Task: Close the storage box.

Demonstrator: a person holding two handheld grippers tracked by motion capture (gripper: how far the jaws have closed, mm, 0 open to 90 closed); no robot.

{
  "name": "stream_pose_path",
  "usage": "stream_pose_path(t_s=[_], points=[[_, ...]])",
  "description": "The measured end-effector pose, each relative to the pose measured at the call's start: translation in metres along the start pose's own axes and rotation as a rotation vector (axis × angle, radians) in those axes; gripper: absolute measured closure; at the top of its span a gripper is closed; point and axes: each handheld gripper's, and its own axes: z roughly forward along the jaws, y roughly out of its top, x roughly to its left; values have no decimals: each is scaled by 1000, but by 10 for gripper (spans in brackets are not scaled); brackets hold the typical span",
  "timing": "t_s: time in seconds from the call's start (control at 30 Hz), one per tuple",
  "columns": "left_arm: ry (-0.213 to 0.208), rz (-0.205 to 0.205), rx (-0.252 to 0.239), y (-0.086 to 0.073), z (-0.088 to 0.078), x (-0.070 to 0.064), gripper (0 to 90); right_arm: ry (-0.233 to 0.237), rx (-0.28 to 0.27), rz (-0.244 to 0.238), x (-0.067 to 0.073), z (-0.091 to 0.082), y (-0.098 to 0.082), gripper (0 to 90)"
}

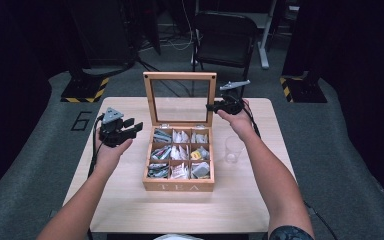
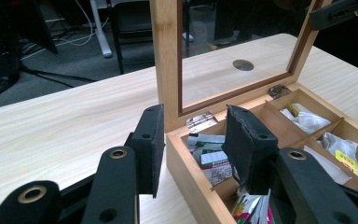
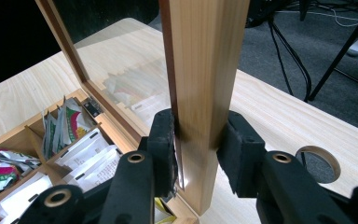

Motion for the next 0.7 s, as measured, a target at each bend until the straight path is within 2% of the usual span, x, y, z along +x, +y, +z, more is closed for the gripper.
stream_pose_path(t_s=[0.53, 0.6, 0.7], points=[[19, -8, 5, -7, -9, 3, 573, -8, -10, 46, -7, 8, 0, 663], [20, -9, 0, -6, -11, 3, 572, -27, 9, 26, -7, 10, 3, 656], [20, -8, 0, -6, -12, 3, 573, -30, 11, 31, -7, 11, 3, 655]])
